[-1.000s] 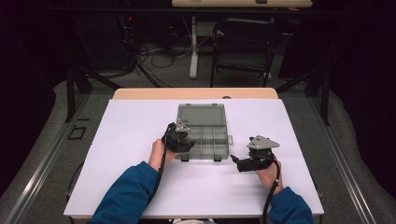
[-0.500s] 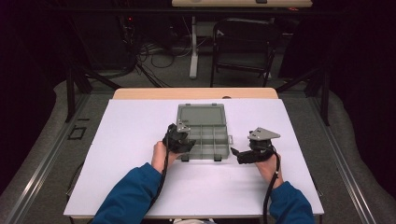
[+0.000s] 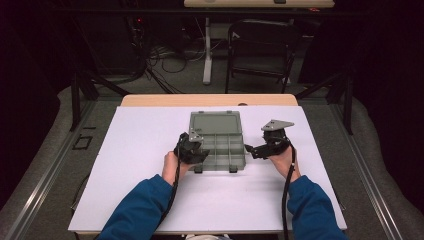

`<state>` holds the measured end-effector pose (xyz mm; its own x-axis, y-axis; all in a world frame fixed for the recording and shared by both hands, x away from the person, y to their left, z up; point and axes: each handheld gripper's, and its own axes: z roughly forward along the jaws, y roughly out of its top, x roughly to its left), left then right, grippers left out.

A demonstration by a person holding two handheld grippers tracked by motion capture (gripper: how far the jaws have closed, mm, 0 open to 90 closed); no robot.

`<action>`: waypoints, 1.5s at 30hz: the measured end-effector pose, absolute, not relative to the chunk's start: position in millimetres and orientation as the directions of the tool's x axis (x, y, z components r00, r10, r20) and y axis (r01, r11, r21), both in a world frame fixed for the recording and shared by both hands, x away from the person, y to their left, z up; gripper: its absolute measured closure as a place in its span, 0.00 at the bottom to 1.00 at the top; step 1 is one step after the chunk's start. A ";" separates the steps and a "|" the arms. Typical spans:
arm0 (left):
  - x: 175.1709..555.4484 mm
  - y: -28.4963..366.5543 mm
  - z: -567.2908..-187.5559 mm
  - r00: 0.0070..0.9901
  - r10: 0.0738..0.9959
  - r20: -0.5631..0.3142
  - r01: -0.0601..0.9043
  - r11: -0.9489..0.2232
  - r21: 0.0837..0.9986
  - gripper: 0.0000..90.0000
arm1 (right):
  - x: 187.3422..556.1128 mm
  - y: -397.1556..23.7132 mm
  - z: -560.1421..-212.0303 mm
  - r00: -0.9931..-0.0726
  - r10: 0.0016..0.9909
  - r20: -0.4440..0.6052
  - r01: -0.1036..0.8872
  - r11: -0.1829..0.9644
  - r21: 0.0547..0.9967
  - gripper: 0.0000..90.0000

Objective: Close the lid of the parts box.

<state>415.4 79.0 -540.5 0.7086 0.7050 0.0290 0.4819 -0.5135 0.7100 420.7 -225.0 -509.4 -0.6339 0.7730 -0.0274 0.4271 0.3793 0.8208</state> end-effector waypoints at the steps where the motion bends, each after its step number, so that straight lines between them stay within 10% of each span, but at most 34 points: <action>1: 415.4 79.0 -540.5 0.709 0.705 0.029 0.482 -0.514 0.710 0.60 | 424.1 -225.0 -508.4 -0.630 0.776 -0.024 0.434 0.377 0.818 0.01; 12: 415.5 79.1 -540.5 0.711 0.703 0.031 0.480 -0.516 0.710 0.60 | 459.1 -215.4 -503.0 -0.614 0.789 -0.032 0.475 0.401 0.783 0.28; 28: 415.6 79.3 -540.6 0.712 0.701 0.033 0.477 -0.518 0.710 0.60 | 492.8 -199.4 -523.4 -0.617 0.784 -0.073 0.531 0.482 0.697 0.98; 45: 416.3 79.9 -540.8 0.717 0.696 0.030 0.474 -0.520 0.711 0.61 | 502.7 -187.8 -544.9 -0.621 0.777 -0.102 0.564 0.533 0.630 1.00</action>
<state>416.3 79.9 -540.8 0.7174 0.6960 0.0303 0.4742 -0.5198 0.7106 502.7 -187.8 -544.9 -0.6207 0.7774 -0.1018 0.5644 0.5332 0.6302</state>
